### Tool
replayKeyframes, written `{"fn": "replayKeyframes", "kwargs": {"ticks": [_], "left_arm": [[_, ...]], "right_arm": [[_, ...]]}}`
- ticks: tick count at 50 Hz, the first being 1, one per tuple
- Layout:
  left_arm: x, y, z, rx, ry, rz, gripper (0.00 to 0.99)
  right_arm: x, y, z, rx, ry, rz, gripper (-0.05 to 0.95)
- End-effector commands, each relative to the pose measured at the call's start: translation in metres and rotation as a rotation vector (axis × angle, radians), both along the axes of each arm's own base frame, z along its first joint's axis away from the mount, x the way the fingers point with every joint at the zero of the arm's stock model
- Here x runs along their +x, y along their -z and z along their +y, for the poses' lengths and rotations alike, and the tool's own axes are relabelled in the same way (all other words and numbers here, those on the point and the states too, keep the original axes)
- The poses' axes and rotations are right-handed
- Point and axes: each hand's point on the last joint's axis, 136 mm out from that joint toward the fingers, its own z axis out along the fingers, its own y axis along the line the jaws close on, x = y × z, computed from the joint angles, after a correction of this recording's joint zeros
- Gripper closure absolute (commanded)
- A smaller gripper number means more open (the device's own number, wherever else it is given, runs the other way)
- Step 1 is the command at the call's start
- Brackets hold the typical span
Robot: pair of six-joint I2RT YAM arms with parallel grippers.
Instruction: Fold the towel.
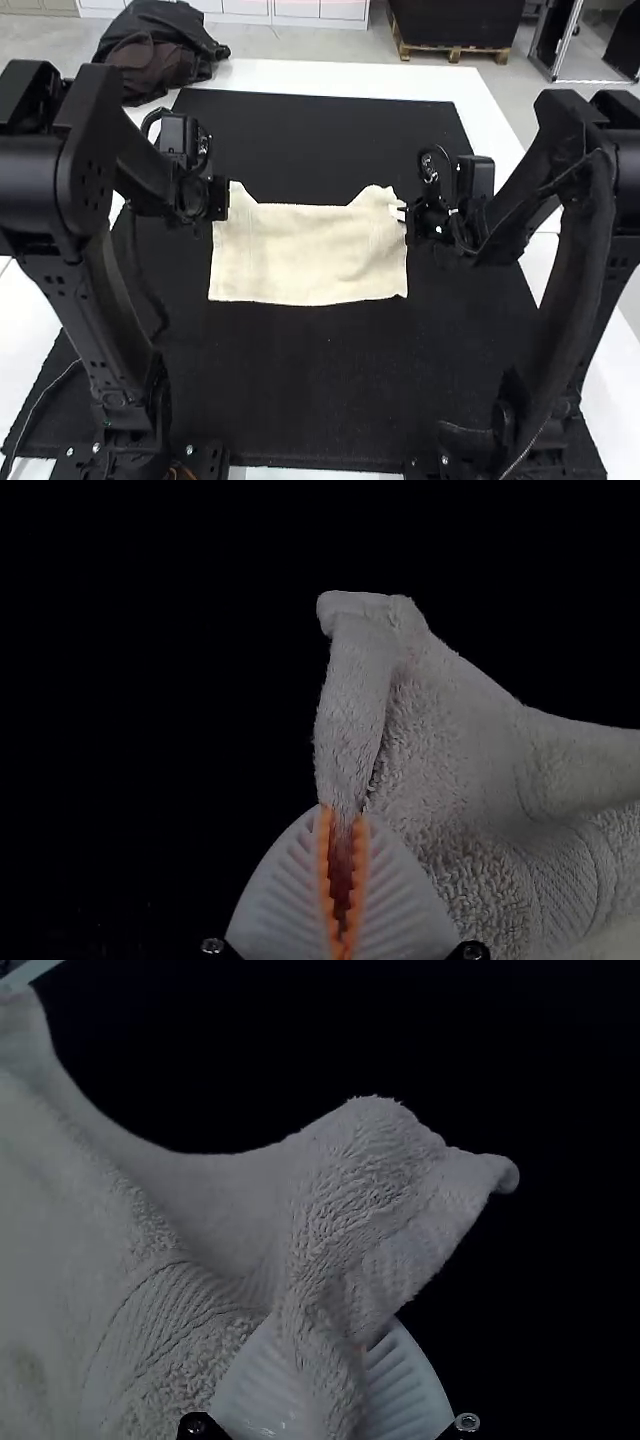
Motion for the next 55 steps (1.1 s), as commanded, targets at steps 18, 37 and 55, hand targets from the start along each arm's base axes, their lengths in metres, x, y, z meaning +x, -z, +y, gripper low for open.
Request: {"fn": "replayKeyframes", "kwargs": {"ticks": [18, 37, 55], "left_arm": [[-0.01, -0.011, 0.001, -0.014, -0.01, -0.11, 0.975], [-0.001, -0.024, 0.001, -0.012, -0.01, -0.186, 0.975], [0.005, -0.009, 0.003, -0.005, -0.015, -0.178, 0.975]], "right_arm": [[-0.009, 0.014, -0.001, -0.028, -0.028, -0.017, 0.92], [0.017, 0.032, 0.0, -0.031, -0.005, -0.035, 0.92], [0.038, 0.038, -0.001, -0.015, 0.022, -0.07, 0.92]]}}
